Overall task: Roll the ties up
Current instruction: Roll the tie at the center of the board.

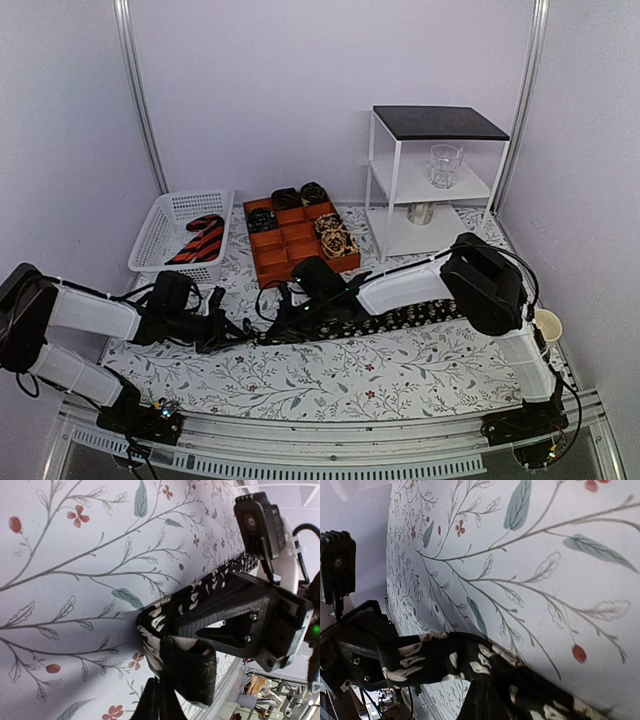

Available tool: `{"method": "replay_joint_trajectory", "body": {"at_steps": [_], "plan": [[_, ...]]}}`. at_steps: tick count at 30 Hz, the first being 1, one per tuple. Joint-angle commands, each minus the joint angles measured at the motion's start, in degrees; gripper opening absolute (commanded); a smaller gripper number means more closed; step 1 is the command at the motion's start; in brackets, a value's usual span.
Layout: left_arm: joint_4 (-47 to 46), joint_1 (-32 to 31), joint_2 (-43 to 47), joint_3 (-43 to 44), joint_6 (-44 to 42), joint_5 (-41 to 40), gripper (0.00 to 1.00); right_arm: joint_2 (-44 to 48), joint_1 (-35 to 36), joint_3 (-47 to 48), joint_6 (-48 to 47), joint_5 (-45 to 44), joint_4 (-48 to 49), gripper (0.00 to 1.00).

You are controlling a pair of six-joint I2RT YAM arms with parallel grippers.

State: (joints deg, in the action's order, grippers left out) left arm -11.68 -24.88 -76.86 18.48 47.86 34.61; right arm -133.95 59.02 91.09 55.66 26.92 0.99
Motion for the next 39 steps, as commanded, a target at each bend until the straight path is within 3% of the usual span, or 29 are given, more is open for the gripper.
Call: {"method": "replay_joint_trajectory", "body": {"at_steps": [1,16,31,39], "plan": [[-2.1,-1.4,-2.4,2.4,-0.1,1.0,0.01,8.3,-1.1,-5.0,0.7,-2.7,3.2,0.00],[8.5,-4.5,-4.7,8.8,-5.5,-9.3,0.02,11.1,-1.7,-8.6,-0.7,-6.4,3.8,0.00],[5.8,-7.7,-6.2,10.7,-5.7,-7.0,0.04,10.3,-1.6,-6.7,2.0,-5.0,5.7,0.36],[5.0,-9.1,-8.4,11.7,-6.0,-7.1,0.04,9.9,-1.6,-6.7,2.7,-4.9,5.9,0.38]]}}
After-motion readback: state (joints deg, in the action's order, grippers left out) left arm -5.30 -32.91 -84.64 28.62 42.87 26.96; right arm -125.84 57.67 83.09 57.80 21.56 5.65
